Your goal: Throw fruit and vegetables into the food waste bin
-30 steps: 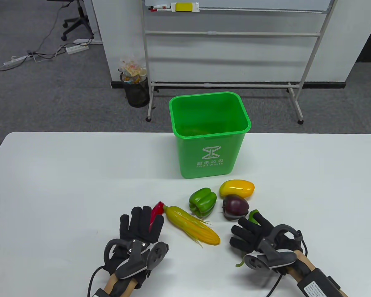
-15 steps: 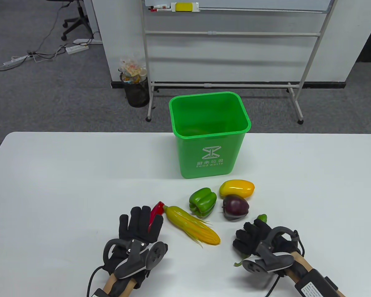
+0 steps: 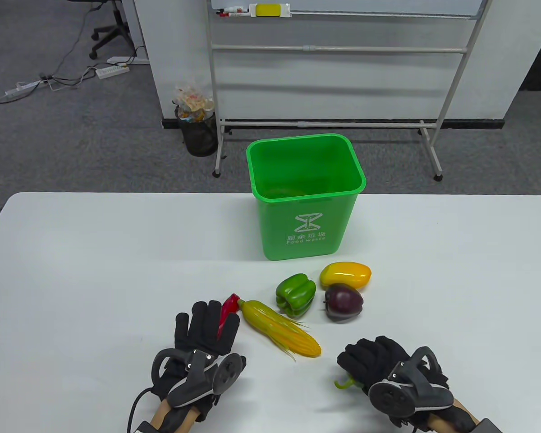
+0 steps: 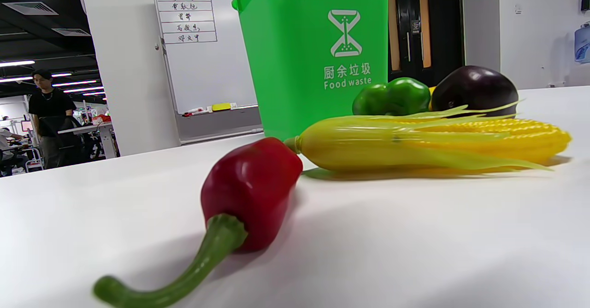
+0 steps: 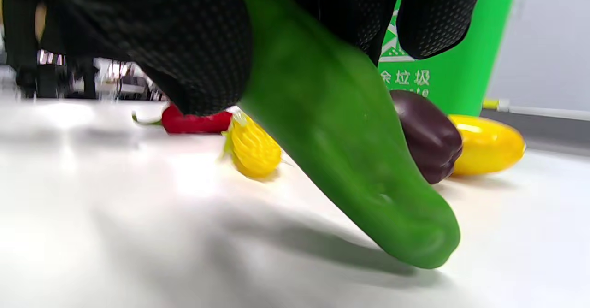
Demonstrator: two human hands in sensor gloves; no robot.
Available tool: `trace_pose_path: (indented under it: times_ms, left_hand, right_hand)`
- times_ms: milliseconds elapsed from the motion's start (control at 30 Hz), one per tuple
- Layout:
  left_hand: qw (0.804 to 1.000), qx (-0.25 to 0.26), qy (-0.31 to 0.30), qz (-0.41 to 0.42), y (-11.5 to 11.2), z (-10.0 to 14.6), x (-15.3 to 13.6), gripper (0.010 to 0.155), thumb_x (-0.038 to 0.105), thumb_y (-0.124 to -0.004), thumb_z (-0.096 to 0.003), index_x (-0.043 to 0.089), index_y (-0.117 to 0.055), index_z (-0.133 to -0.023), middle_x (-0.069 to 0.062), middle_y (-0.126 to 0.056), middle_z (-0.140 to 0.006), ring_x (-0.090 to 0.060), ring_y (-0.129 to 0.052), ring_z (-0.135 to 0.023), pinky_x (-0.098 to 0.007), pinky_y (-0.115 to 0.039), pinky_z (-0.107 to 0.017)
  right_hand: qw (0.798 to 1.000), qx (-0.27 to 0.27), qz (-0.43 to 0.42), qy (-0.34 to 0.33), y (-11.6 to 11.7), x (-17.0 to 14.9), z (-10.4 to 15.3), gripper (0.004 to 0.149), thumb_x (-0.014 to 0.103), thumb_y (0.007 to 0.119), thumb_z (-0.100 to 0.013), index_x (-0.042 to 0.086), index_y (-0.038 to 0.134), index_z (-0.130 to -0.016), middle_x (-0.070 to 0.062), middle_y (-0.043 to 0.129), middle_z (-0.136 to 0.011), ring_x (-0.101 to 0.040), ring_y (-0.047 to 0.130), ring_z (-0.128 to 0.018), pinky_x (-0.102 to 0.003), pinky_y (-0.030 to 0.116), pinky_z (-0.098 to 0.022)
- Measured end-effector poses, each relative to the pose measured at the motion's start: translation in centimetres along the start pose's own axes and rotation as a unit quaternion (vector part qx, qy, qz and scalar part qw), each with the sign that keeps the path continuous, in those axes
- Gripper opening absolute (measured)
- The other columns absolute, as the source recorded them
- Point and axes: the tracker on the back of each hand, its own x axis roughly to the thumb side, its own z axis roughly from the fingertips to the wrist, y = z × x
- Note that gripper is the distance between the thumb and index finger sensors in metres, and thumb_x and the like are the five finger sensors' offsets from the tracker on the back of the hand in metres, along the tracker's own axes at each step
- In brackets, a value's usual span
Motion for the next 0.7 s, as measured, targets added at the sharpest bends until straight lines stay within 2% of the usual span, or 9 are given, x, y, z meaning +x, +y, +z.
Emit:
trace_pose_path:
  times_ms: [67,167,233,367,467,533,567,633,700]
  left_hand:
    - [1.0,0.0,-0.001,0.001,0.0,0.0,0.0,0.087,0.065,-0.058,-0.0379,0.024,-0.031,-0.109,-0.022,-0.012,-0.114,-0.055,-0.025,-0.106,-0.075,-0.03,-0.071]
    - [1.0,-0.001,-0.003,0.002,-0.1,0.0,0.0,0.086,0.065,-0.058,-0.0379,0.024,-0.032,-0.109,-0.022,-0.013,-0.115,-0.055,-0.026,-0.106,-0.075,-0.031,-0.072]
    - [1.0,-0.004,-0.004,0.005,-0.1,0.0,0.0,0.086,0.065,-0.059,-0.0379,0.023,-0.034,-0.109,-0.021,-0.017,-0.115,-0.054,-0.026,-0.106,-0.075,-0.031,-0.072]
    - [1.0,-0.005,0.0,0.012,-0.1,-0.1,-0.4,0.085,0.064,-0.059,-0.0377,0.021,-0.04,-0.108,-0.021,-0.026,-0.115,-0.053,-0.034,-0.105,-0.072,-0.038,-0.072]
    - [1.0,0.001,0.003,0.023,0.1,0.0,-0.7,0.083,0.064,-0.06,-0.0378,0.018,-0.045,-0.106,-0.022,-0.036,-0.114,-0.052,-0.047,-0.102,-0.069,-0.047,-0.072]
    - [1.0,0.0,0.004,0.022,0.1,0.0,-0.6,0.083,0.064,-0.06,-0.0379,0.018,-0.046,-0.106,-0.022,-0.038,-0.113,-0.052,-0.049,-0.102,-0.069,-0.048,-0.071]
    - [1.0,-0.002,0.003,0.02,0.1,0.0,-0.5,0.083,0.064,-0.06,-0.0379,0.018,-0.046,-0.106,-0.023,-0.038,-0.113,-0.052,-0.049,-0.102,-0.069,-0.048,-0.071]
    - [1.0,-0.003,0.002,0.021,0.1,0.0,-0.4,0.083,0.064,-0.06,-0.0378,0.019,-0.045,-0.106,-0.023,-0.037,-0.114,-0.053,-0.048,-0.102,-0.069,-0.047,-0.071]
    - [1.0,-0.003,0.0,0.024,0.2,0.0,-0.2,0.083,0.064,-0.06,-0.0379,0.019,-0.045,-0.106,-0.023,-0.036,-0.114,-0.053,-0.047,-0.102,-0.07,-0.046,-0.072]
  right_hand:
    - [0.996,-0.011,-0.087,0.018,-0.6,-0.4,0.2,0.083,0.032,0.092,-0.035,0.016,0.047,-0.104,-0.011,0.063,-0.103,-0.041,0.083,-0.093,-0.063,0.064,-0.067]
    - [0.959,-0.041,-0.277,0.05,-1.1,-1.7,0.1,0.084,0.033,0.092,-0.035,0.014,0.048,-0.104,-0.013,0.065,-0.101,-0.041,0.086,-0.09,-0.062,0.067,-0.065]
    - [0.909,-0.062,-0.406,0.063,-1.1,-2.5,-0.3,0.084,0.036,0.092,-0.036,0.012,0.049,-0.104,-0.014,0.066,-0.1,-0.041,0.088,-0.087,-0.061,0.069,-0.064]
    - [0.779,-0.094,-0.617,0.055,-3.2,-3.3,-3.5,0.086,0.037,0.092,-0.038,0.01,0.046,-0.105,-0.016,0.065,-0.1,-0.043,0.088,-0.085,-0.063,0.069,-0.063]
    - [0.686,-0.2,-0.698,0.044,-10.3,-4.7,-8.8,0.086,0.039,0.09,-0.04,0.012,0.043,-0.106,-0.013,0.063,-0.102,-0.041,0.086,-0.088,-0.062,0.067,-0.065]
    - [0.636,-0.278,-0.713,0.105,-16.1,-6.8,-13.3,0.089,0.039,0.09,-0.039,0.013,0.038,-0.107,-0.013,0.059,-0.104,-0.04,0.082,-0.092,-0.063,0.064,-0.067]
    - [0.639,-0.273,-0.705,0.145,-17.7,-7.8,-15.0,0.094,0.041,0.09,-0.038,0.012,0.033,-0.107,-0.015,0.053,-0.107,-0.043,0.075,-0.096,-0.065,0.059,-0.069]
    - [0.67,-0.201,-0.681,0.216,-18.9,-9.5,-17.2,0.1,0.051,0.079,-0.044,0.01,0.011,-0.105,-0.018,0.029,-0.11,-0.045,0.054,-0.105,-0.066,0.05,-0.073]
    - [0.683,-0.168,-0.663,0.258,-18.8,-9.8,-17.1,0.1,0.053,0.074,-0.047,0.009,0.005,-0.104,-0.02,0.022,-0.11,-0.048,0.047,-0.107,-0.067,0.046,-0.073]
